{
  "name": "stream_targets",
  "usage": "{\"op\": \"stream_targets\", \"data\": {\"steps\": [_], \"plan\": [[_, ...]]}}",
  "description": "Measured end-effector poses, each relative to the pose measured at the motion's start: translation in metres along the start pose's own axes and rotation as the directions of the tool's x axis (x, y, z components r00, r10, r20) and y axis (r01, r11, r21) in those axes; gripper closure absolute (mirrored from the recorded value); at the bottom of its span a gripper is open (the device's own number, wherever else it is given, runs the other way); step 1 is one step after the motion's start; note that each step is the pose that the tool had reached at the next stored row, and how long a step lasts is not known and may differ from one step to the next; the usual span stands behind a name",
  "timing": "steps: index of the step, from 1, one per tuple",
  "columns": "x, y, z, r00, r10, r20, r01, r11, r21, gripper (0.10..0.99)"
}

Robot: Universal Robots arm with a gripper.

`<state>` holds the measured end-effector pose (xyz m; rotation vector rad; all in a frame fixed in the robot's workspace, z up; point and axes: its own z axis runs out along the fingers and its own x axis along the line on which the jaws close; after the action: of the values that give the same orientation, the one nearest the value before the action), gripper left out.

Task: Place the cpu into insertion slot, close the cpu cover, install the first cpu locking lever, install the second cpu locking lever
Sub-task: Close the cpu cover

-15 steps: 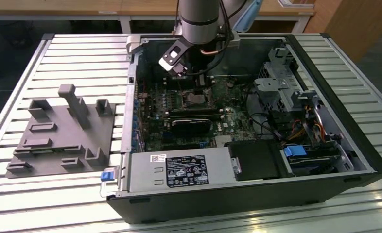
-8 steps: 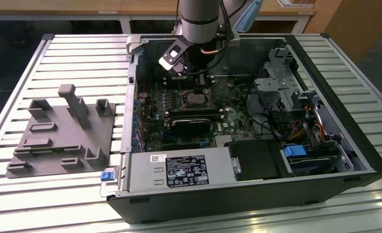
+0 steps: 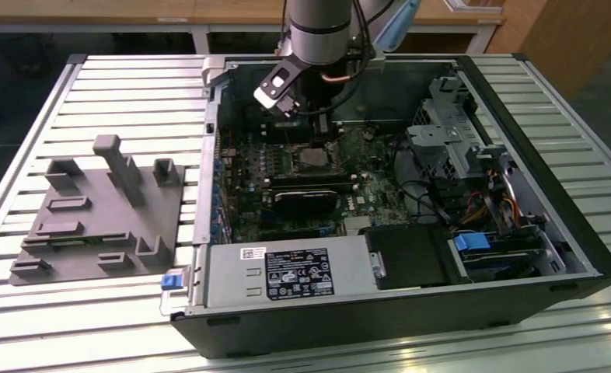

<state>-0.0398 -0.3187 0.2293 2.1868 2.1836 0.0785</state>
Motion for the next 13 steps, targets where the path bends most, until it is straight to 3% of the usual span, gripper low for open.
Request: {"op": "stream_targets", "data": {"steps": [13], "plan": [[0.0, 0.0007, -0.0088, 1.0, 0.0, -0.0007, 0.0, 1.0, 0.0, 0.98]]}}
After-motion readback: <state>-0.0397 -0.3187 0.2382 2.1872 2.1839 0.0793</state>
